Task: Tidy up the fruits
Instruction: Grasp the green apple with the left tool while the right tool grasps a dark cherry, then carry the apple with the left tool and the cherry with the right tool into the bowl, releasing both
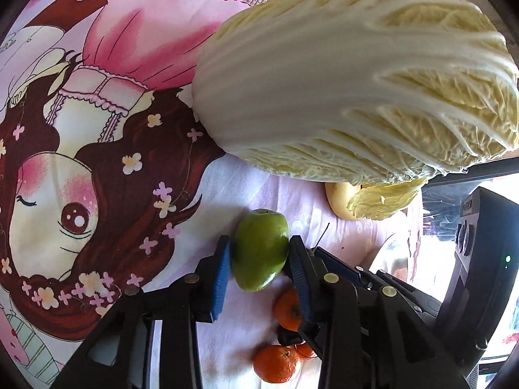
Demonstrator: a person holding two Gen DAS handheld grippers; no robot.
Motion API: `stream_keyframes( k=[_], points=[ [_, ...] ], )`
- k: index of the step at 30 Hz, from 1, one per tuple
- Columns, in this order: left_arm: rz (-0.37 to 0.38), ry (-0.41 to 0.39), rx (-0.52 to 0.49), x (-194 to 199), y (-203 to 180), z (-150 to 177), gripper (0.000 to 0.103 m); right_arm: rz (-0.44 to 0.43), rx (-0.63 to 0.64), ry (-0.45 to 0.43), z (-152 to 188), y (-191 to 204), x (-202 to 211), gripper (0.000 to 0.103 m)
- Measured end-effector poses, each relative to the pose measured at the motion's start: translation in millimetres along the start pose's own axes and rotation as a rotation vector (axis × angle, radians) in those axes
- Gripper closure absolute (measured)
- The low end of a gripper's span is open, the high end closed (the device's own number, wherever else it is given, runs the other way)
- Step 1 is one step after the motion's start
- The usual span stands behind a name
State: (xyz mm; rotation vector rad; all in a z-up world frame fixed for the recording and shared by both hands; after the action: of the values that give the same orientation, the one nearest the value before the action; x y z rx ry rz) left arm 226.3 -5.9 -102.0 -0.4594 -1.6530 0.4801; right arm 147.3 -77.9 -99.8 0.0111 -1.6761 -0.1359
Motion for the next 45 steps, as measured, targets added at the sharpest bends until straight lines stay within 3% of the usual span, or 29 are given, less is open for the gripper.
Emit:
stream_keyframes(
  k=[8, 20, 33, 45],
  points=[
    [-0.042, -0.016, 0.02, 14.6, 10.2, 12.2, 0.066, -0.045, -0.013, -0.038, 12.4, 11.1, 8.3, 0.074],
    [-0.107, -0.043, 0.057, 42.1, 21.2, 37.8, 0.066, -0.083, -0.078, -0.174, 50.7, 18.1, 38.0, 0.074],
    [-0.133, -0.058, 0.012, 72.4, 5.4, 65.2, 0.066, -0.174, -0.211, -0.263, 80.8, -34.9, 78.0, 0.074],
    [-0.12, -0.011, -0.225, 62.6, -86.6, 108.6, 0.066, -0.119, -0.408, -0.3, 97.4, -142.8, 101.6, 0.074]
  ],
)
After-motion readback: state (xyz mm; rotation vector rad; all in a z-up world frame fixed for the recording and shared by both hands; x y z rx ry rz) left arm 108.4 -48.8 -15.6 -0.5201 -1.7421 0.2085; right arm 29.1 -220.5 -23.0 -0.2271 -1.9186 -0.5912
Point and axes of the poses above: each gripper's, at about its wrist camera, not at the fingertips, and x roughly against the way its jaws point, y to its left, z to its underside, the point moved 5 cm from there along -x, roughly the way its jaws point
